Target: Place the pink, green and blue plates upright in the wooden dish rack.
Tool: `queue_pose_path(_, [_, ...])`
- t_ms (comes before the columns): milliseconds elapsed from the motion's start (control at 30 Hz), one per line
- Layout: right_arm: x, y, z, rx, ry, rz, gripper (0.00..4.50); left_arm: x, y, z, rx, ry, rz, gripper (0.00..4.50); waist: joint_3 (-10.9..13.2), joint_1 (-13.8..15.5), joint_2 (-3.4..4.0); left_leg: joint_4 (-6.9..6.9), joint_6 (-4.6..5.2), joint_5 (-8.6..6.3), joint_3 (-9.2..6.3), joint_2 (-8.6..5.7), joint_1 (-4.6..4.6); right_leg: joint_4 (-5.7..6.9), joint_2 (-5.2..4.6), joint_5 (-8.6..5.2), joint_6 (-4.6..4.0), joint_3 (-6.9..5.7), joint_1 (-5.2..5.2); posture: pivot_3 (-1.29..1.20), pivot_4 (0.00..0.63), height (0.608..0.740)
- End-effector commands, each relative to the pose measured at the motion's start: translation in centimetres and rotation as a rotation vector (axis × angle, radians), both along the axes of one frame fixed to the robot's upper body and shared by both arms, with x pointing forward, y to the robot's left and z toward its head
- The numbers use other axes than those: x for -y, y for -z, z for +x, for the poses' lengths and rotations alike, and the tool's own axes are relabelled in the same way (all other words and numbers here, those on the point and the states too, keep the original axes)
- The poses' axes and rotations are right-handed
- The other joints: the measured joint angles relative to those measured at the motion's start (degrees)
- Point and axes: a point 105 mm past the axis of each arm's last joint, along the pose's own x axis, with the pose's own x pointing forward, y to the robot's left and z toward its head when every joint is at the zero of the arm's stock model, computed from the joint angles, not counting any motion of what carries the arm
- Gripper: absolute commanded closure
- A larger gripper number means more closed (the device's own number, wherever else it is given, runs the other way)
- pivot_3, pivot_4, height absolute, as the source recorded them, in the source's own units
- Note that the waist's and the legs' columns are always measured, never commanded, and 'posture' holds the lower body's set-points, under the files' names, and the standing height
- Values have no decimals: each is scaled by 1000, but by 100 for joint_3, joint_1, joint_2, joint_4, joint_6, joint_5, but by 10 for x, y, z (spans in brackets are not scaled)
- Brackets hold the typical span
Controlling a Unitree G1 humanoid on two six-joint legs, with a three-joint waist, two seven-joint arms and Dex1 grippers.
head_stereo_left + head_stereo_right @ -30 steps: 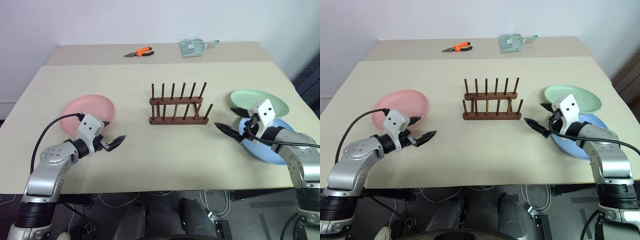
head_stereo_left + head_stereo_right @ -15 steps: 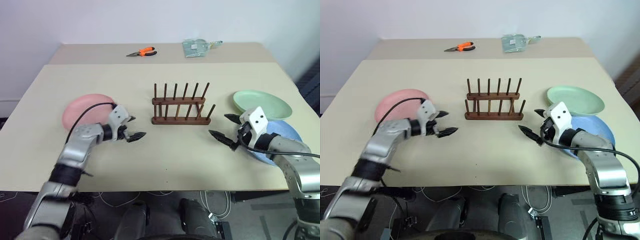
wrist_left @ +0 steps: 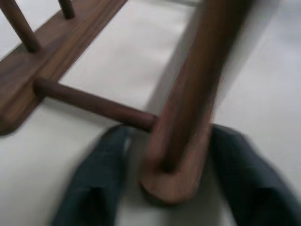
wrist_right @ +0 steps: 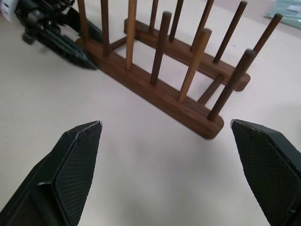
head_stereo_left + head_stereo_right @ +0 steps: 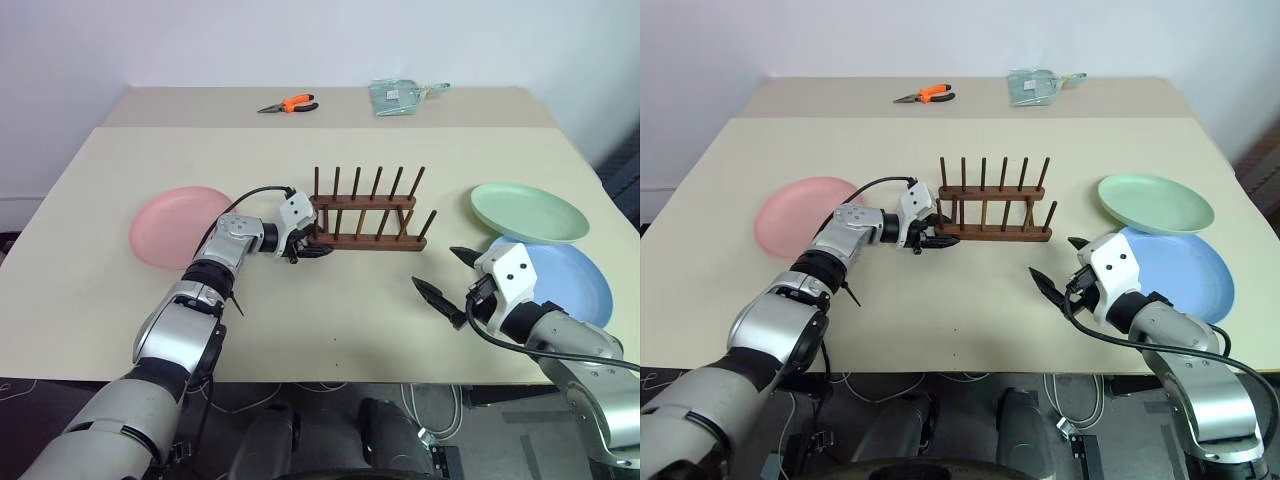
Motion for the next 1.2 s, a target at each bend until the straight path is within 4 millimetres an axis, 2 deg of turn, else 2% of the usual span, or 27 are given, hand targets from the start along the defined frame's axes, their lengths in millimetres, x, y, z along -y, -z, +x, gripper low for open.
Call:
queue_pose_path(33, [3, -13, -3, 45, -15, -46, 0, -1, 10, -8, 6, 55, 39, 3690, -1, 0, 1, 0, 0, 0, -1, 1, 0, 1, 0, 0, 0, 0, -1, 0, 150, 740])
queue_pose_path(133, [10, -10, -6, 10, -36, -92, 0, -2, 8, -15, 38, 107, 26, 3715, -1, -8, 2, -3, 0, 0, 0, 2, 2, 1, 0, 0, 0, 0, 0, 0, 150, 740])
queue_pose_path(300, [29, -5, -20, -84, -65, -169, 0, -9, 5, -53, 29, 293, 18, 3715, -1, -22, 3, -3, 2, -1, 0, 3, 0, 0, 0, 2, -5, 1, -1, 0, 150, 740])
queue_pose_path(367, [33, -3, -26, -121, -84, -175, 0, -15, 6, -67, 17, 325, 35, 2672, -1, -29, 3, -5, 3, -2, 1, 6, 2, 1, 1, 3, -9, 3, -1, 0, 150, 740])
queue_pose_path(400, [33, 0, -28, -137, -90, -178, 0, -19, 8, -70, 9, 321, 50, 2388, -1, -20, 2, -4, 3, -2, 1, 7, 3, 1, 1, 4, -10, 3, -1, 0, 150, 740])
queue_pose_path(433, [33, 2, -29, -146, -93, -179, 0, -22, 9, -72, 3, 317, 60, 1842, -1, -9, 2, -3, 3, -2, -1, 8, 2, 3, 2, 6, -14, 2, 0, 0, 150, 740])
queue_pose_path(533, [31, 11, -31, -171, -108, -183, 0, -34, 17, -68, 12, 237, 119, 312, -1, -2, 2, 4, 3, -2, 0, 8, 3, 3, 1, 0, -8, 2, 3, 0, 150, 740])
queue_pose_path(567, [29, 14, -31, -180, -113, -177, 255, -39, 19, -65, 8, 199, 134, 13, -2, -1, 2, 4, 3, -2, 0, 8, 3, 2, 2, -3, -12, 2, 4, 0, 150, 740])
queue_pose_path(600, [27, 16, -31, -185, -116, -172, 562, -41, 21, -64, 4, 174, 142, 0, -2, -1, 2, 4, 3, -2, 0, 8, 5, 3, 1, -3, -12, 2, 6, 0, 150, 740])
queue_pose_path(633, [25, 19, -32, -203, -126, -168, 932, -47, 21, -67, -10, 165, 145, 0, -2, -1, 2, 4, 3, -2, -1, 8, 5, 3, 1, -4, -11, 2, 6, 0, 150, 740])
queue_pose_path(667, [22, 24, -34, -224, -143, -171, 1354, -53, 21, -72, -37, 150, 135, 199, -3, -14, 4, 3, 3, -2, -1, 9, 5, 3, 1, -3, -10, 2, 6, 0, 150, 740])
queue_pose_path(733, [15, 32, -36, -251, -166, -179, 2442, -61, 20, -90, -100, 151, 115, 987, -5, -78, 4, -5, 3, -2, 2, 12, 10, 4, 2, -3, -10, 3, 3, 0, 150, 740])
queue_pose_path(867, [5, 40, -32, -256, -183, -178, 4492, -61, 23, -114, -142, 152, 110, 3048, -10, -146, 13, -17, 4, -4, 1, 17, 15, 6, 3, -5, -11, 4, -1, 0, 150, 740])
queue_pose_path(900, [3, 45, -25, -240, -165, -199, 4500, -52, 23, -121, -143, 151, 80, 3484, -11, -133, 12, -13, 4, -4, 1, 17, 13, 5, 3, -12, -23, 4, 0, 0, 150, 740])
queue_pose_path(967, [2, 51, -11, -216, -125, -233, 4500, -34, 22, -125, -130, 118, 17, 3484, -15, -124, 7, -6, 4, -4, 1, 16, 12, 2, 0, -13, -24, 4, 6, 0, 150, 740])
queue_pose_path(1100, [0, 62, 9, -180, -76, -282, 4500, -13, 25, -105, -17, -41, -13, 3484, -19, 36, 1, 5, 4, -3, -4, 8, 4, -4, -12, -15, -24, 2, 12, 0, 150, 740])
queue_pose_path(1200, [-1, 61, 30, -125, -10, -284, 4500, -9, 27, -81, 17, -200, -29, 3484, -22, 22, -5, 12, 4, -3, -7, 1, 6, -4, -11, -13, -24, 1, 18, 0, 150, 740])
